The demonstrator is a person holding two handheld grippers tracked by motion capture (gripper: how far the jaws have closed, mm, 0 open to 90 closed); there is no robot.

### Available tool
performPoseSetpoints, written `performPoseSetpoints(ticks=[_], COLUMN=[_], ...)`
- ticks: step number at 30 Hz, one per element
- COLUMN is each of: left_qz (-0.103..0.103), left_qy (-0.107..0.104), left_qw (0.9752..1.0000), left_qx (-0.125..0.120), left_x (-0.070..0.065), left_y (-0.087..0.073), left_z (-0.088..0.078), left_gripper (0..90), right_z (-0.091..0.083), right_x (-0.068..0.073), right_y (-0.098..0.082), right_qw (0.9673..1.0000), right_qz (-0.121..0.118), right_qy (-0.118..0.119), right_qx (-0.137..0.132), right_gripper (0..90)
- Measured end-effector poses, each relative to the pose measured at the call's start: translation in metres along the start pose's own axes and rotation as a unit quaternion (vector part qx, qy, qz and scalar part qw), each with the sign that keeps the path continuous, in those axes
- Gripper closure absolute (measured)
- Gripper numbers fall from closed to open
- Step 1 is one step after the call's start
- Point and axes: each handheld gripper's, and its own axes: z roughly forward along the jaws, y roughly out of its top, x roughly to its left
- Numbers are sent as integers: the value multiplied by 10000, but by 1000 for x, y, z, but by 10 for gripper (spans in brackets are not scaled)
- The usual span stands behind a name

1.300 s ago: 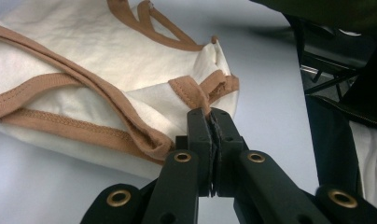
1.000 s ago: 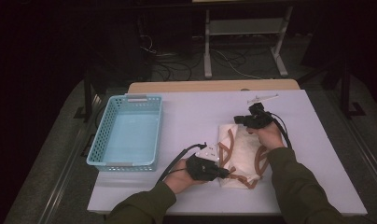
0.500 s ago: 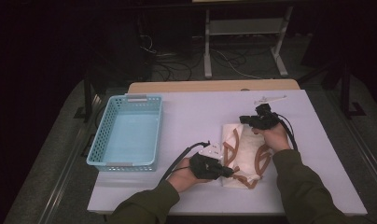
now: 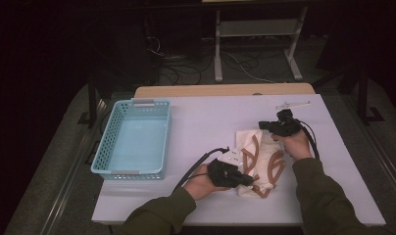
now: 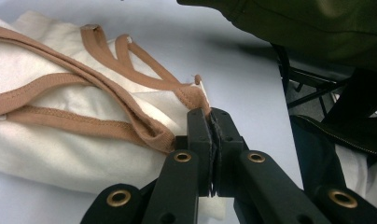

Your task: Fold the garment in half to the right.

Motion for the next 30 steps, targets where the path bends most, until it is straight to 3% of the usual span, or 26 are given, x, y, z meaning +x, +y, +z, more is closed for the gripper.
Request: performPoseSetpoints(ticks=[15,30], left_qz=[87,26], left_qy=[-81,-130], left_qw=[9999,9998], left_qx=[37,167], left_x=[-2,-3], left_y=[11,11], left_z=[19,38], left_gripper=[874,873], right_z=[-8,-11], right_x=[-12,-25], right_y=[-6,-18], right_qw=[9998,9989], right_qz=[125,273], right_qy=[-161,-346], right_qx=[2,128], right_gripper=[874,873])
